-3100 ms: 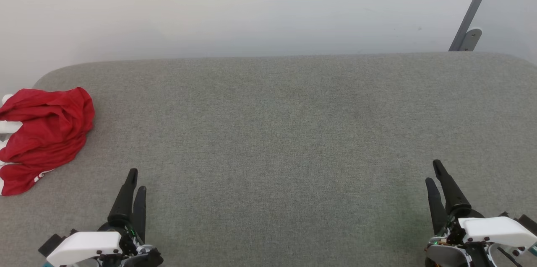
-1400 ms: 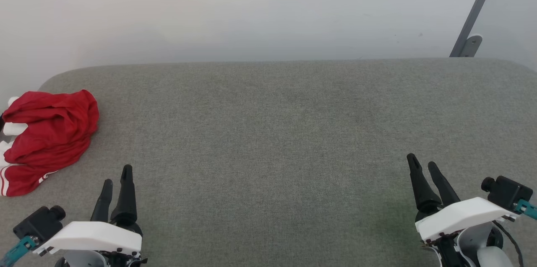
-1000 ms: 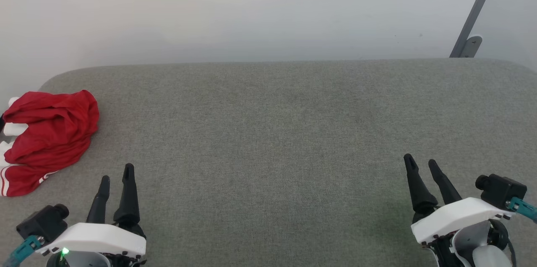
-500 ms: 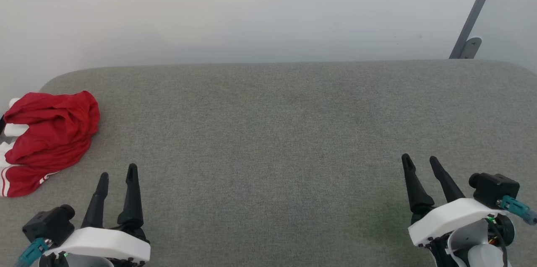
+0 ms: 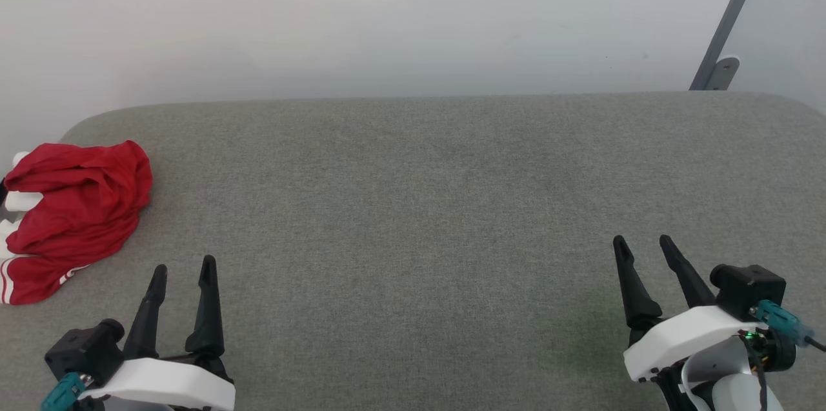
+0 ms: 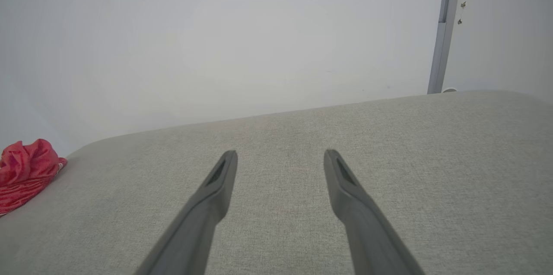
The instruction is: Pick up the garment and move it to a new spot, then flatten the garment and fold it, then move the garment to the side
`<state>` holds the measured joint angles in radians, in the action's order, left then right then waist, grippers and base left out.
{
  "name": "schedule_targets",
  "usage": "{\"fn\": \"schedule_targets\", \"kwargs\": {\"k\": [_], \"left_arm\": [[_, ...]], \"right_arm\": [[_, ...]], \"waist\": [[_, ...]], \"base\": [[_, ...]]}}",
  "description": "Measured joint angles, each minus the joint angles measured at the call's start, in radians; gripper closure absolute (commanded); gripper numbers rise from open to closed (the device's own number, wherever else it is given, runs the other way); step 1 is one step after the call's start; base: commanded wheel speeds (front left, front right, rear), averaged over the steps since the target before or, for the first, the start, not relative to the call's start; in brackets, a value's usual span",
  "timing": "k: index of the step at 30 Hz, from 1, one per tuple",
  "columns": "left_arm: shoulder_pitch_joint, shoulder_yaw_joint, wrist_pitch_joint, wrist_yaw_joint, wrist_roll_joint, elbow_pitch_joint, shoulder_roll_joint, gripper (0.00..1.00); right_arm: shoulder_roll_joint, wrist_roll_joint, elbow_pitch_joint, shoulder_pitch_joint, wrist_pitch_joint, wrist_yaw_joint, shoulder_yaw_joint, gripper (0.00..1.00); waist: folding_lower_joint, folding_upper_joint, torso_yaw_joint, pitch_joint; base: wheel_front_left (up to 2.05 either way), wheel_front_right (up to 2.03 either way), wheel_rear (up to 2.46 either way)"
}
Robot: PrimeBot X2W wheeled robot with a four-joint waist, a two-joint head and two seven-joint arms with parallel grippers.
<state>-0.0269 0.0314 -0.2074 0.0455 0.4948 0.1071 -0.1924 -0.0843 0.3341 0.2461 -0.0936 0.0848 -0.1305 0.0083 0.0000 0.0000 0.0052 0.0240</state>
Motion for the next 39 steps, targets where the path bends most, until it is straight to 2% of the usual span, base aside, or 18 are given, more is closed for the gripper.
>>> {"fn": "schedule_targets", "kwargs": {"k": [26,39], "left_arm": [[-0.008,0.000,-0.048,0.021,-0.177,-0.013,-0.006,0.00],[-0.013,-0.003,-0.054,0.034,-0.198,-0.008,-0.008,0.00]], "right_arm": [[-0.001,-0.205,-0.007,-0.004,0.043,0.000,0.015,0.00],[0.005,-0.239,-0.008,-0.005,0.052,0.000,0.016,0.00]], "waist": [[-0.0001,0.0000,-0.008,0.002],[0.0000,0.0000,-0.008,0.004]], "base": [[0.00,0.00,0.00],[0.00,0.00,0.00]]}}
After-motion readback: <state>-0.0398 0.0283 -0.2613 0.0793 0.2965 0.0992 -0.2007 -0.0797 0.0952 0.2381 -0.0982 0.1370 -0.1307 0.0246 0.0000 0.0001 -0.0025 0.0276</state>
